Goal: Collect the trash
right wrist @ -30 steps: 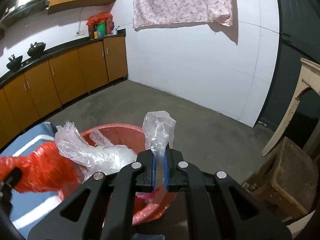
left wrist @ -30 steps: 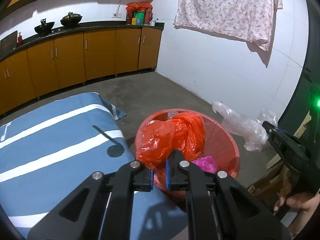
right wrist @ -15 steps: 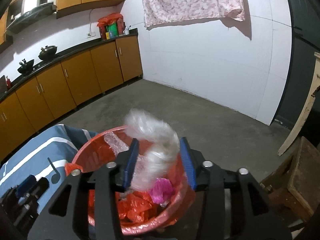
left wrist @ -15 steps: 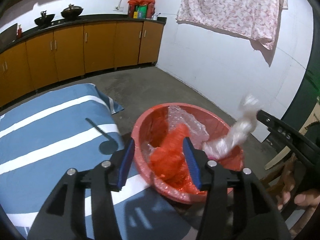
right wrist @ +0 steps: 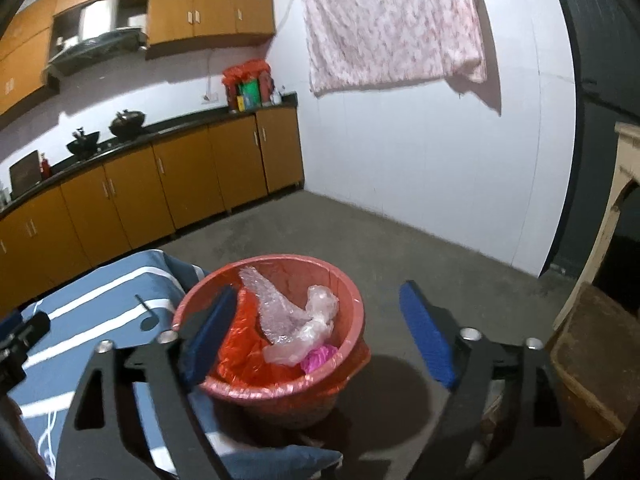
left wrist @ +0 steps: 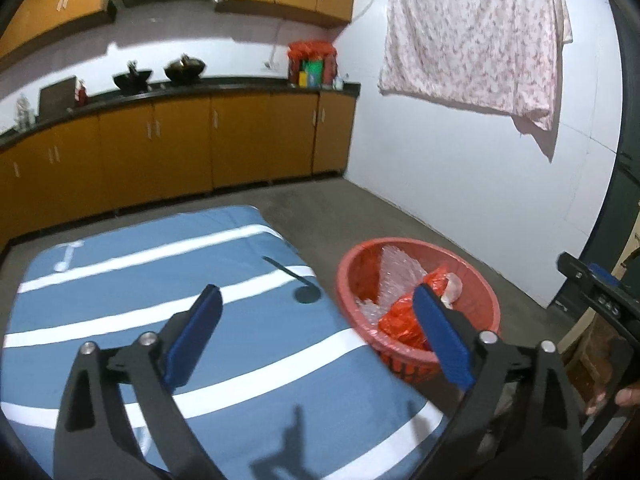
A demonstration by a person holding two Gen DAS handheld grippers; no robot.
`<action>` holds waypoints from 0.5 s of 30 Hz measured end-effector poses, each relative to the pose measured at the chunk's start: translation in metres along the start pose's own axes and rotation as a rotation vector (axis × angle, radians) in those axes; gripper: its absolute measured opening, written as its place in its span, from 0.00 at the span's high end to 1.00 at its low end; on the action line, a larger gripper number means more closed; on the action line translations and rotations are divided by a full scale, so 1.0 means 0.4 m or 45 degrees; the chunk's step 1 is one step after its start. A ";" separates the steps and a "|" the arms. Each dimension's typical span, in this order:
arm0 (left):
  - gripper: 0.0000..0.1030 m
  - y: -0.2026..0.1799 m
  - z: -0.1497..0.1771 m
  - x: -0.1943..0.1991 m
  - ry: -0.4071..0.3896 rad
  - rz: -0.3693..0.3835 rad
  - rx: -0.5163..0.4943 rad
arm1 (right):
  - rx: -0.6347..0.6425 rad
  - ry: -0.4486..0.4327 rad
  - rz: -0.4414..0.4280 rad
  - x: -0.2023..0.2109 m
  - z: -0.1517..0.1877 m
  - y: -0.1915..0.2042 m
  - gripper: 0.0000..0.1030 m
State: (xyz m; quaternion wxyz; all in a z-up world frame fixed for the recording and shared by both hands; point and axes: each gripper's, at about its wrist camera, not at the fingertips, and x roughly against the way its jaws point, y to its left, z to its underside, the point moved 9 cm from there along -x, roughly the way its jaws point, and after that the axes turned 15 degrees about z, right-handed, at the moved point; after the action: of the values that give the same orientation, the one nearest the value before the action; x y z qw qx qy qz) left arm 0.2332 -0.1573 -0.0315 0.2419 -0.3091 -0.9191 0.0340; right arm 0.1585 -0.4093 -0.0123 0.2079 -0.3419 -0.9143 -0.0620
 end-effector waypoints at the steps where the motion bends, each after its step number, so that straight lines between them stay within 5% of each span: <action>1: 0.04 0.006 0.003 0.023 -0.012 -0.016 -0.009 | 0.004 -0.044 0.007 0.032 0.000 -0.004 0.05; 5: 0.04 0.030 0.027 0.125 -0.038 -0.098 -0.036 | 0.034 -0.161 0.024 0.138 0.010 0.003 0.02; 15: 0.04 0.080 0.118 0.328 -0.050 -0.278 -0.020 | 0.123 -0.174 -0.069 0.287 0.089 0.060 0.02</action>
State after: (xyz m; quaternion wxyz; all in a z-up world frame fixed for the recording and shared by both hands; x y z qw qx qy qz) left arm 0.1381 -0.0509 -0.0244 0.2237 -0.2083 -0.9521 0.0065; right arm 0.0839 -0.3130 0.0032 0.1597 -0.3101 -0.9372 0.0003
